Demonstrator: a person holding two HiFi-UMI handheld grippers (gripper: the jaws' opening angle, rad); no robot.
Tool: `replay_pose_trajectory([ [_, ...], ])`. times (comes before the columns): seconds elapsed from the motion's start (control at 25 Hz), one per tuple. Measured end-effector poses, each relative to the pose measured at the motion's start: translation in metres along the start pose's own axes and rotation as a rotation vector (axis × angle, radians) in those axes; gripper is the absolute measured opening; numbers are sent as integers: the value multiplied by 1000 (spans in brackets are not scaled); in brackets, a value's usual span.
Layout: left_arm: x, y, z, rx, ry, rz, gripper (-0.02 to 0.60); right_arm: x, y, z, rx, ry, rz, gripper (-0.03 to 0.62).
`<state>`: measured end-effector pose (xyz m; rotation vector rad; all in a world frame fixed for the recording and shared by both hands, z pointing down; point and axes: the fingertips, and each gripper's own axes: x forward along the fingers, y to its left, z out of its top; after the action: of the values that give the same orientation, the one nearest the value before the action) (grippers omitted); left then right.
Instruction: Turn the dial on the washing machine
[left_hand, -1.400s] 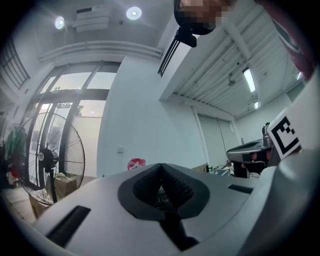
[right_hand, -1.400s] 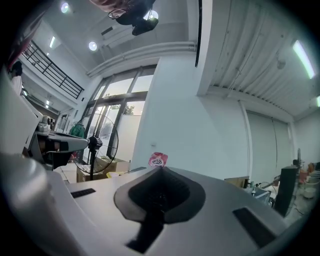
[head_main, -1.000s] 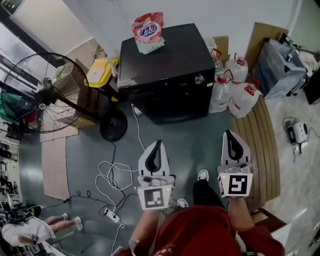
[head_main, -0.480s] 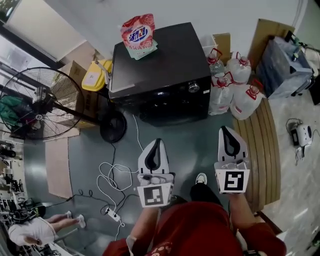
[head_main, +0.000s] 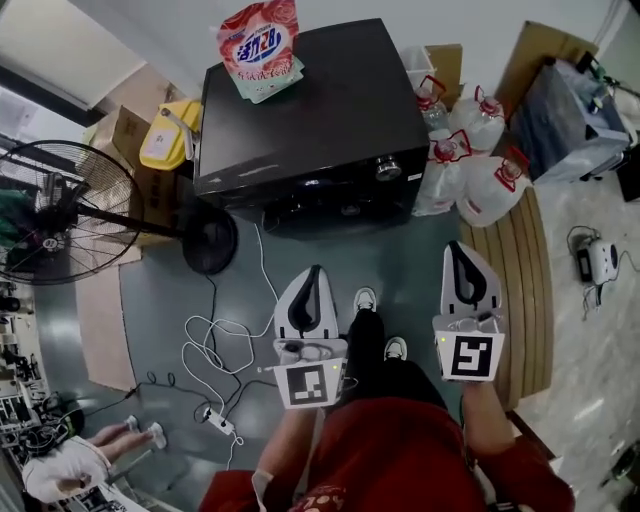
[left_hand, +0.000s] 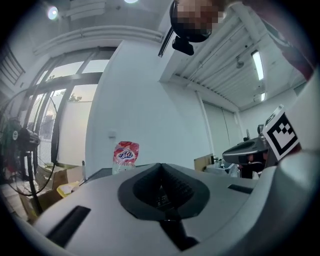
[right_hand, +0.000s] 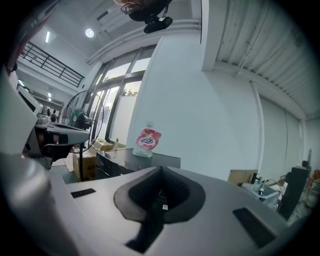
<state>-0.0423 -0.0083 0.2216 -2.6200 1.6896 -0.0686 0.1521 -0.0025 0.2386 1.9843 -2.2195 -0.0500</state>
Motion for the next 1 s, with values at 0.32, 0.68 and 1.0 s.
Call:
replay_pose_trajectory([
  [0.32, 62, 42, -65, -22, 43, -1, 9, 70, 18, -51, -25, 83, 2, 8],
  [0.68, 112, 72, -153, -11, 85, 0, 9, 136, 43, -122, 1, 115, -20, 8],
  [1.0, 144, 83, -224, -23, 100, -3, 9, 177, 56, -188, -34, 165, -15, 8],
])
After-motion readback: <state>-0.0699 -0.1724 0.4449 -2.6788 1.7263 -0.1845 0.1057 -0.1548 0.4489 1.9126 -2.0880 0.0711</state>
